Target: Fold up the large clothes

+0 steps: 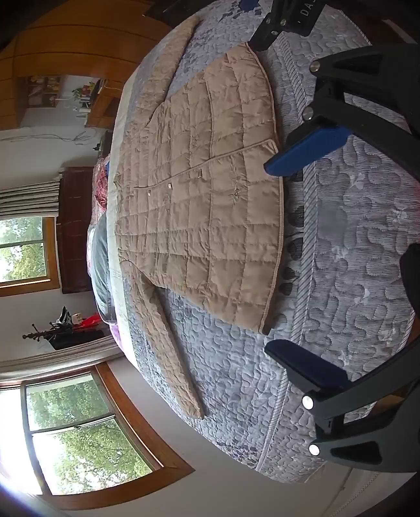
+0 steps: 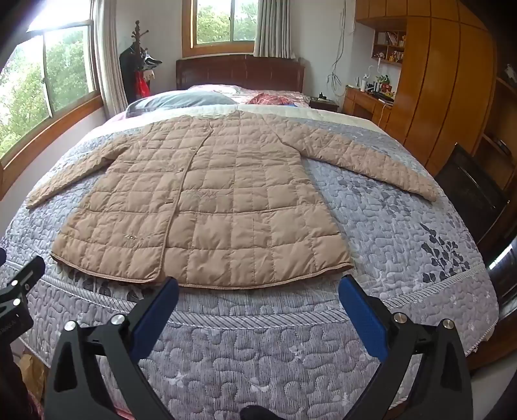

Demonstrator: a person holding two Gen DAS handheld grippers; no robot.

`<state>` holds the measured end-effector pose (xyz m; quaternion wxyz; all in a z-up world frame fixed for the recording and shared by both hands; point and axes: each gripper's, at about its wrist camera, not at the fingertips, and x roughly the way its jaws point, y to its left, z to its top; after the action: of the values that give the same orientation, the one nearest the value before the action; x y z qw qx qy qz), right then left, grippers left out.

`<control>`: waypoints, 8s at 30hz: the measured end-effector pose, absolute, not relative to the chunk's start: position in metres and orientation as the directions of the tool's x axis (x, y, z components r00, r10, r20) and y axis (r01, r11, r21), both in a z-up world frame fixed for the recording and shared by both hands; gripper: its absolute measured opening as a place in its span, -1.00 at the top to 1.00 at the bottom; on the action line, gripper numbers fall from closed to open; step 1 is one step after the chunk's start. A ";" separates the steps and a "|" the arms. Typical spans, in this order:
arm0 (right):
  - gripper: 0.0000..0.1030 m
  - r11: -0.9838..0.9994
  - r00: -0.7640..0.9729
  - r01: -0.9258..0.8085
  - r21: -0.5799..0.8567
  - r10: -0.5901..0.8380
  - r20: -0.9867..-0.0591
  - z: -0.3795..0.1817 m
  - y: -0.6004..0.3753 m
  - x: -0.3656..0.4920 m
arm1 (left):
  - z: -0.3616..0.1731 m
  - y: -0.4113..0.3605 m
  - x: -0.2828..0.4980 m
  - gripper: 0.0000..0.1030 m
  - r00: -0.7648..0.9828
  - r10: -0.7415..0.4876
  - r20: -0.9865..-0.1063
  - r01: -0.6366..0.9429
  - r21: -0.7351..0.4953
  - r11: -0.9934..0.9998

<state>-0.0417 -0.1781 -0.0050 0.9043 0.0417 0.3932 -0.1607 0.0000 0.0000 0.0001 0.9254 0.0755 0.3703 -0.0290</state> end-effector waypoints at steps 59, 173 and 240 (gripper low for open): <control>-0.93 0.949 0.631 0.313 -0.039 -0.238 -0.739 -0.010 -0.174 -0.039 | 0.001 0.000 -0.001 -0.95 0.723 0.002 -0.691 0.110 0.117 0.987; 0.29 0.863 0.623 0.197 0.465 0.256 -0.739 -0.055 -0.491 0.277 | -0.075 -0.251 0.380 -0.33 0.330 -0.440 -0.835 0.456 -0.267 0.849; 0.32 0.885 0.500 0.278 0.374 0.199 -0.843 -0.100 -0.471 0.285 | -0.109 -0.076 0.431 0.80 0.461 -0.293 -0.837 0.206 -0.221 0.953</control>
<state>0.2846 -0.4708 -0.0997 0.8324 0.2389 0.4994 -0.0239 0.4312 -0.0759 -0.1087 0.8537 -0.0440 0.4980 -0.1461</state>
